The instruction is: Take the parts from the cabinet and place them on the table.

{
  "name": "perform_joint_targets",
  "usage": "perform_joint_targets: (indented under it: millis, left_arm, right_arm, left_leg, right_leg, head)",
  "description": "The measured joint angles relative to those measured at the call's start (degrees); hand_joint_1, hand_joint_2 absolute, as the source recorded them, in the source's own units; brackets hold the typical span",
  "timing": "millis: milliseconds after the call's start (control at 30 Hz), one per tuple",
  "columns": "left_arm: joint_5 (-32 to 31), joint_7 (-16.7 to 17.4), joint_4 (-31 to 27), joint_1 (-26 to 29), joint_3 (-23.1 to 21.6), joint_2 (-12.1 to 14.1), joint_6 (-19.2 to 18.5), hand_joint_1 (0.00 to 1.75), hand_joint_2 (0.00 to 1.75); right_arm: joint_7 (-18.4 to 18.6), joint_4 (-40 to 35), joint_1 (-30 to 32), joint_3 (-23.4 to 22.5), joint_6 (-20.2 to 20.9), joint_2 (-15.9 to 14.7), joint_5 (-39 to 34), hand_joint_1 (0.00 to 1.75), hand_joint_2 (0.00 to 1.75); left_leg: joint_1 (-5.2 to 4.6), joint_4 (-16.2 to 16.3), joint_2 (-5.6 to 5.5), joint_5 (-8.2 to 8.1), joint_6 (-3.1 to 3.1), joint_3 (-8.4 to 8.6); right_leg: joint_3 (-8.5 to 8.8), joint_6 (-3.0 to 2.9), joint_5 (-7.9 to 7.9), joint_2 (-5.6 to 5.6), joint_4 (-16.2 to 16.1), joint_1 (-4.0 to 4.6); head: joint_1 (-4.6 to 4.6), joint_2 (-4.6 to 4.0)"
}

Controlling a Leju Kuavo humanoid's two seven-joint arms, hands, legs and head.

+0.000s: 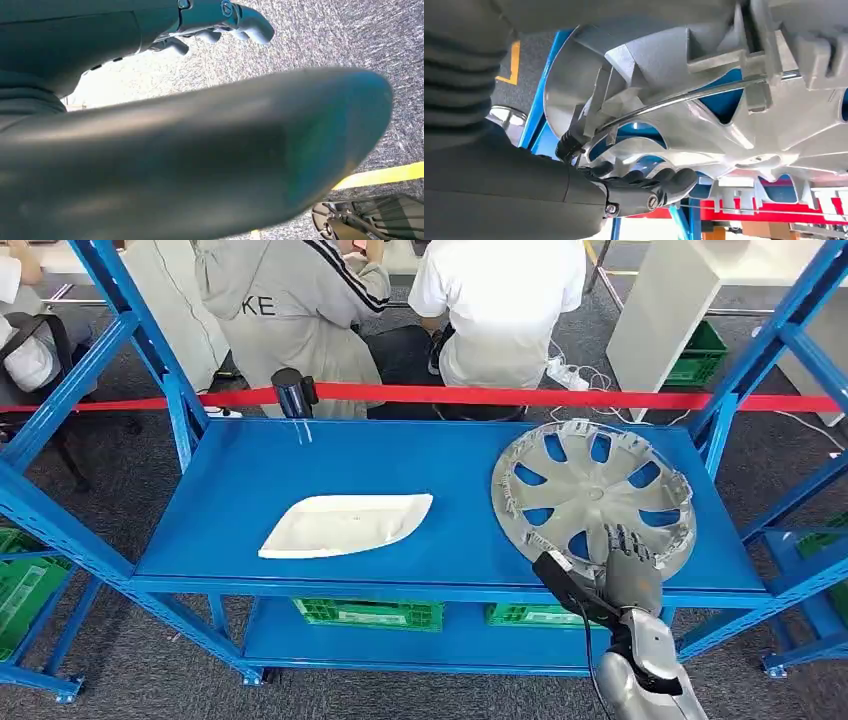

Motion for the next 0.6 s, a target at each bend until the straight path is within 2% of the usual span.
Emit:
perform_joint_targets:
  millis: [467,500,600]
  left_arm:
    - [0.02,-0.37,0.00,0.00,0.00,0.00,0.00,0.00,0.00]
    - [0.02,-0.48,0.00,0.01,0.00,0.00,0.00,0.00,0.00]
    - [0.04,-0.74,0.00,0.01,0.00,0.00,0.00,0.00,0.00]
  right_arm:
    - [-0.35,-0.04,-1.29,0.00,0.07,0.35,-0.59,0.00,1.75]
    - [-0.37,-0.04,-1.43,0.00,0.09,0.37,-0.59,1.75,1.75]
    - [-0.52,-0.04,-1.62,0.02,0.28,0.37,-0.83,1.75,1.75]
  left_leg:
    - [0.02,-0.01,-0.01,0.00,0.00,0.24]
    - [0.02,-0.01,-0.01,0.00,0.00,0.25]
    - [0.02,-0.01,-0.01,0.00,0.00,0.29]
  right_leg:
    - [0.23,0.00,0.00,0.01,-0.02,0.01]
    - [0.24,0.00,0.00,0.01,-0.02,0.01]
    - [0.28,0.00,0.00,0.01,-0.03,0.00]
  head:
    - [0.00,0.00]
    - [0.00,0.00]
    - [0.00,0.00]
